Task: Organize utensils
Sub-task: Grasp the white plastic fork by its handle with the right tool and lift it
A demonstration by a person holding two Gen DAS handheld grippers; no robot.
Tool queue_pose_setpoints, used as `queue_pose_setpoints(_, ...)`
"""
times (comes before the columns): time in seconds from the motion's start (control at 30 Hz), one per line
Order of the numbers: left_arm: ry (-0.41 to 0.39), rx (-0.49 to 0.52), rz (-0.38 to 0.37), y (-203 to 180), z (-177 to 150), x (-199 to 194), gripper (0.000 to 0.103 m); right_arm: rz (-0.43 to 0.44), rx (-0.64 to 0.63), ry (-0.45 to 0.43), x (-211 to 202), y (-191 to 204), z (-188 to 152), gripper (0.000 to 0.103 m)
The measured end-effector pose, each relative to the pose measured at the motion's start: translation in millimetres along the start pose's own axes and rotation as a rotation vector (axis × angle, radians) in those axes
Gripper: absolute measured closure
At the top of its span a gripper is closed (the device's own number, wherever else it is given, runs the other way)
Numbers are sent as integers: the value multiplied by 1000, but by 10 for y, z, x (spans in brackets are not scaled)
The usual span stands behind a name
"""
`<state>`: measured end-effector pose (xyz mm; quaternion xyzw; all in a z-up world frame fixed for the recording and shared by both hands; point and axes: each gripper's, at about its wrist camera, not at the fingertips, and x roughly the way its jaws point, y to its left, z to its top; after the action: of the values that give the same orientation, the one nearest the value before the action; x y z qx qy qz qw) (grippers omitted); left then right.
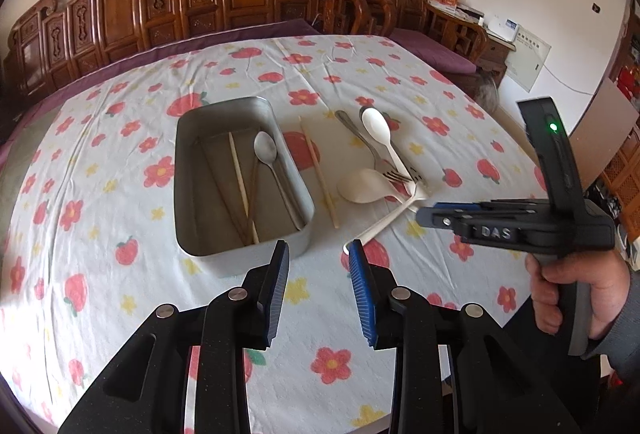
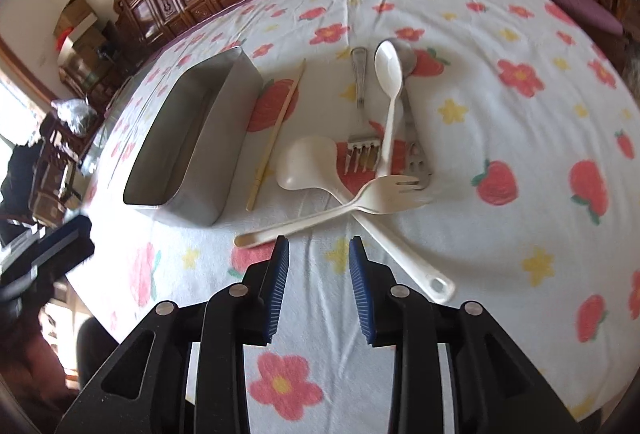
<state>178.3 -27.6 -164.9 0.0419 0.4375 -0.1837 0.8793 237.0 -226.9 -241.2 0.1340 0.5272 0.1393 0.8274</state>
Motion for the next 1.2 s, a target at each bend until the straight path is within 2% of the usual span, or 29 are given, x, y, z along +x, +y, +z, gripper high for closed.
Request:
queue_pose_setpoints(0.3, 5, 4, -2, -7, -39, -11, 74, 21, 157, 28, 275, -91, 75, 69)
queue_pose_setpoints(0.63, 7, 7, -12, -25, -39, 0, 74, -115, 151, 14, 351, -57, 237, 70)
queue_pose_setpoints(0.8, 13, 11, -13, -44, -51, 17, 74, -172, 115, 19, 378, -19, 251, 81)
queue_pose_setpoints(1.07, 27, 15, -10, -102, -51, 50, 74, -133, 95, 14, 190, -96, 170, 98)
queue_pose_setpoints(1.2, 38, 16, -11, -163, -20, 106, 74, -112, 31, -10, -13, -94, 135, 99)
